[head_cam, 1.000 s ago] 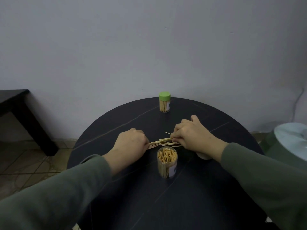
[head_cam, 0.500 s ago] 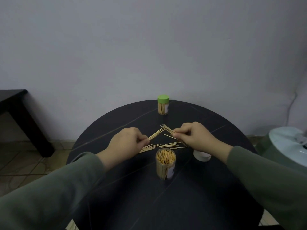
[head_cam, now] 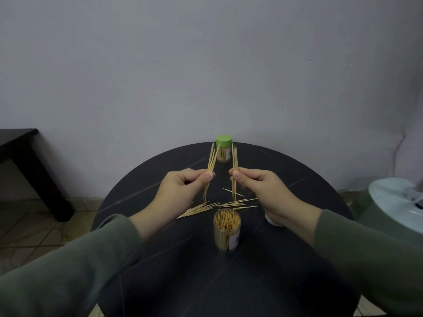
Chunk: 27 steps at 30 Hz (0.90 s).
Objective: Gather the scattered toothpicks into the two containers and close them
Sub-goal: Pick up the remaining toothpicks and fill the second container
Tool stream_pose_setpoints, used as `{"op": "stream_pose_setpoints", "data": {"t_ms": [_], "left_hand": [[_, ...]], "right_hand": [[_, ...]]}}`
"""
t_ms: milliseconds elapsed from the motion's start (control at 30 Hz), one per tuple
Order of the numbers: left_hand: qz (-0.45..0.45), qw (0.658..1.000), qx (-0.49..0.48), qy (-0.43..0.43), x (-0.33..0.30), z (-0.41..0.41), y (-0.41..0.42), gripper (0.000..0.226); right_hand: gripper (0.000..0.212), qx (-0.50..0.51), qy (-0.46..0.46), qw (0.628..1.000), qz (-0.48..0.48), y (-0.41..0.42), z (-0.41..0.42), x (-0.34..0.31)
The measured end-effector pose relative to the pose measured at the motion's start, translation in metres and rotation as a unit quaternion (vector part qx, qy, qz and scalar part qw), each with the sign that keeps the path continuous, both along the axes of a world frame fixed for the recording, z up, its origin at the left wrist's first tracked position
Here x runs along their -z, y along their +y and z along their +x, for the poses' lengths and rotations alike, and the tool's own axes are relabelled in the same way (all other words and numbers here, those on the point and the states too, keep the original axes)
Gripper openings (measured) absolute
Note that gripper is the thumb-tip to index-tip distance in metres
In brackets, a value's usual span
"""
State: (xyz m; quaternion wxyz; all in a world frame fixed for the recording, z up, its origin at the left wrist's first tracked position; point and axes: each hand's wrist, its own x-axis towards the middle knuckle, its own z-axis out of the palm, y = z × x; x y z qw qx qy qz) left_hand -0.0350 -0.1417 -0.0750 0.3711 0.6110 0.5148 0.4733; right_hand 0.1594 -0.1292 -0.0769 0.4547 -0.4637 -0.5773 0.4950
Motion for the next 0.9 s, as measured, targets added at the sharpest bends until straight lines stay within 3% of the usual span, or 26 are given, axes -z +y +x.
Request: {"op": "stream_pose_setpoints", "data": {"t_ms": [167, 567, 900], "left_hand": [[-0.011, 0.991, 0.040, -0.126, -0.003, 0.011, -0.014, 0.024], [-0.037, 0.987, 0.062, -0.146, 0.028, 0.026, -0.026, 0.022], [-0.050, 0.985, 0.073, -0.146, 0.040, 0.019, -0.030, 0.026]], "right_hand": [[0.017, -0.010, 0.021, 0.999, -0.036, -0.013, -0.005, 0.007], [0.019, -0.012, 0.090, 0.995, -0.044, -0.035, -0.013, 0.032], [0.022, -0.006, 0.094, 0.995, -0.017, -0.042, -0.011, 0.039]]}}
